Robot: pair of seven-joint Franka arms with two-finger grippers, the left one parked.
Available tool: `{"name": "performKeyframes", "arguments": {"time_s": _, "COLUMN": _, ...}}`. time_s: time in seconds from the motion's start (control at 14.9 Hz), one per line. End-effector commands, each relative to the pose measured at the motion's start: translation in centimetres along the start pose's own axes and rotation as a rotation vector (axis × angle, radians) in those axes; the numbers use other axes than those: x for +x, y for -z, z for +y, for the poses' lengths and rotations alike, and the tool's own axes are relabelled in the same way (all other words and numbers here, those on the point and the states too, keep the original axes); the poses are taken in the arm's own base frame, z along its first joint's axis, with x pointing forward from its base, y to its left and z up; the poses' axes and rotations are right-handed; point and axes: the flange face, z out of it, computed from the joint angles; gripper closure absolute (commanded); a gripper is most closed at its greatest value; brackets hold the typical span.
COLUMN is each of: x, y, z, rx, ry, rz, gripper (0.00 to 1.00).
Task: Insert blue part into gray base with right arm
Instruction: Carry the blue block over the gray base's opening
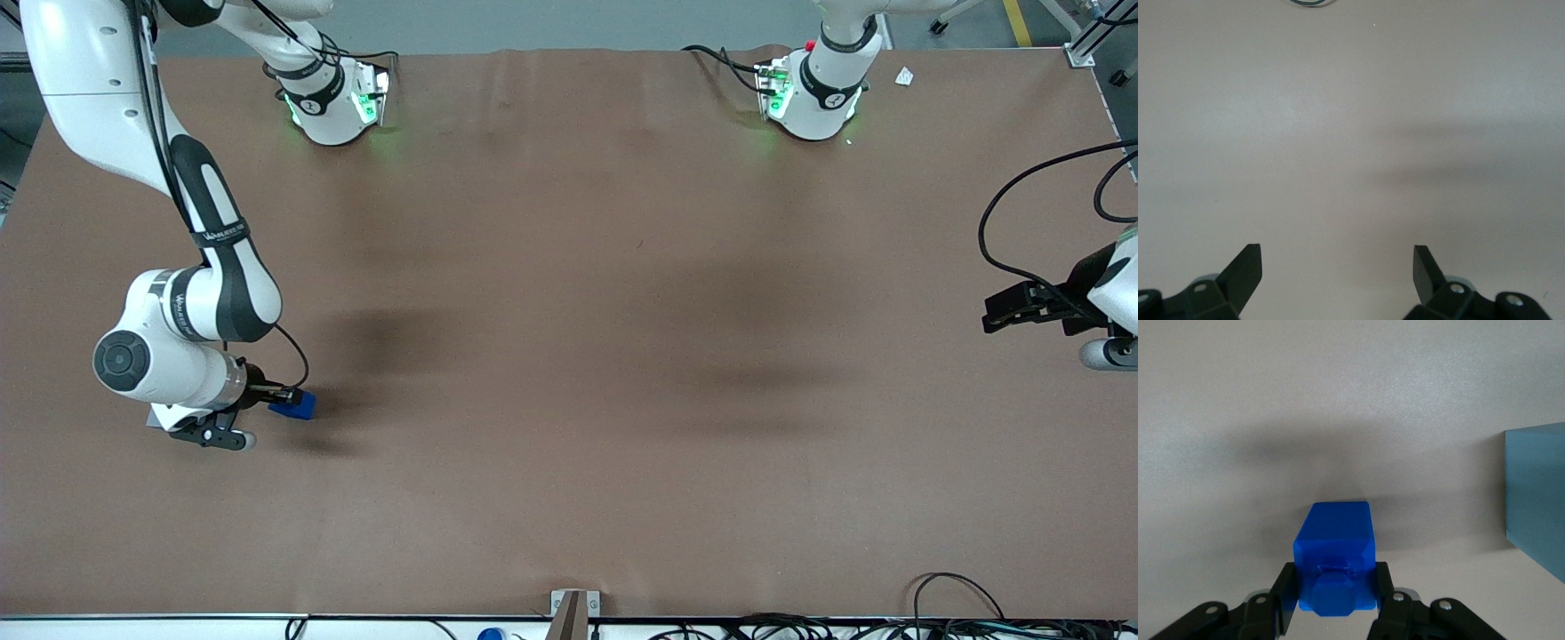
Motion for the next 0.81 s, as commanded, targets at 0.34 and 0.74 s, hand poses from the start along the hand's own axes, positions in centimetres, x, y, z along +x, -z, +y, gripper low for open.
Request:
{"name": "performKeyframes", "arguments": {"time_s": 0.34, "x": -0.1, "y": 4.4, "z": -0.5, "rx": -0.024, "ry": 0.028, "rz": -0.038, "gripper": 0.99}}
{"name": "performKeyframes", "arguments": {"time_s": 0.74, "x": -1.2, "y": 16.1, "z": 0.4, "rx": -0.071, "ry": 0.07, "rz": -0.072, "gripper": 1.0}}
